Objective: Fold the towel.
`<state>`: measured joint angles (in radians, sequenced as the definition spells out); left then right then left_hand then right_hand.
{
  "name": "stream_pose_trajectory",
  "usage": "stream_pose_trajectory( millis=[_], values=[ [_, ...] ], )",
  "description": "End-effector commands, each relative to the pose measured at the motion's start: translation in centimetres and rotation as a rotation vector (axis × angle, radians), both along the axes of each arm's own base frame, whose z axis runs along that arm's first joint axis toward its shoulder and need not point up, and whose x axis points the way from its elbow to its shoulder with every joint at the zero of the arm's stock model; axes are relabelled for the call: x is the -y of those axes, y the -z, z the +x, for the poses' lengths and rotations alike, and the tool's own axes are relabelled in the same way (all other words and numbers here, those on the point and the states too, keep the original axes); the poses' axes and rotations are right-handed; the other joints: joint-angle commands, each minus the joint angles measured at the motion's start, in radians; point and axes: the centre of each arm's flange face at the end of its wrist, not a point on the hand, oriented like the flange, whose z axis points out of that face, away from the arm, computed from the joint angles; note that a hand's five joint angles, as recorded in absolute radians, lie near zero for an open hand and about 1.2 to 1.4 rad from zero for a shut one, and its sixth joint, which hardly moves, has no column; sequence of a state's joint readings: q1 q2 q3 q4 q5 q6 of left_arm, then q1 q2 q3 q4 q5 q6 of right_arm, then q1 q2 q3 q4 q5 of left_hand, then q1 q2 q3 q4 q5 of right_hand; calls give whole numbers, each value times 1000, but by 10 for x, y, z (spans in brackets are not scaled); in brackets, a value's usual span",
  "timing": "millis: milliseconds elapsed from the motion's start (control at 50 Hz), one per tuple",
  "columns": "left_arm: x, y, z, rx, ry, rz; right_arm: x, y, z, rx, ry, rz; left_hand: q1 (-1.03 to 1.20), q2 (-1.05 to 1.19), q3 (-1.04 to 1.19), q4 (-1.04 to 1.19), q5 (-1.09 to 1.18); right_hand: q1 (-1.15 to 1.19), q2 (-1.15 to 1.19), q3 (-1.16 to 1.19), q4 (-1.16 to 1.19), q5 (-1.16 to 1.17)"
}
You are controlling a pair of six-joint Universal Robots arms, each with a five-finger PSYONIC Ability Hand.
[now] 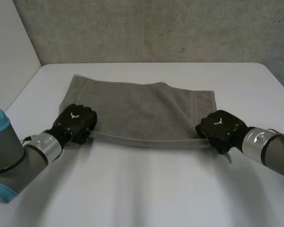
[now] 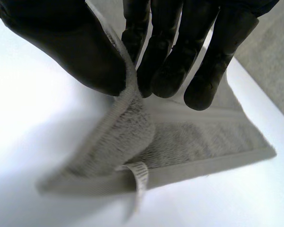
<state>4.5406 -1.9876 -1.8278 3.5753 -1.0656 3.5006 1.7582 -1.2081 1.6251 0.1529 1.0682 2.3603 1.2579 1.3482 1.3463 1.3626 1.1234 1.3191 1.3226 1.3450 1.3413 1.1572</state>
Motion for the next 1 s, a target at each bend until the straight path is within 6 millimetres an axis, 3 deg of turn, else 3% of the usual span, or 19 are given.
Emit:
stream_pose_trajectory(
  millis=[20,160,280,460,640,840,1000],
  values=[
    [7,0,1,29,-42,-77,-3,1,-13,31,68,-7,138,48,50,34,98,77,74,51,55,65],
    [17,7,4,36,-125,-126,-4,7,-21,62,112,3,-145,-236,-234,-250,-185,77,74,51,55,65],
    [21,21,7,55,-174,-117,2,13,-32,86,163,-10,-184,-274,-272,-289,-224,77,74,51,55,65],
    [22,22,7,50,-181,-111,11,13,-40,98,198,-44,-222,-313,-311,-327,-262,77,74,51,55,65],
    [20,24,9,57,-185,-94,29,10,-54,186,306,-68,-310,-401,-399,-415,-350,77,74,51,55,65],
    [10,18,10,66,-176,-66,27,14,-52,186,302,-53,-369,-459,-458,-474,-409,77,74,51,55,65],
    [-4,19,14,108,-165,56,25,17,-50,182,298,-44,-666,-756,-754,-770,-706,77,74,51,55,65]
  ],
)
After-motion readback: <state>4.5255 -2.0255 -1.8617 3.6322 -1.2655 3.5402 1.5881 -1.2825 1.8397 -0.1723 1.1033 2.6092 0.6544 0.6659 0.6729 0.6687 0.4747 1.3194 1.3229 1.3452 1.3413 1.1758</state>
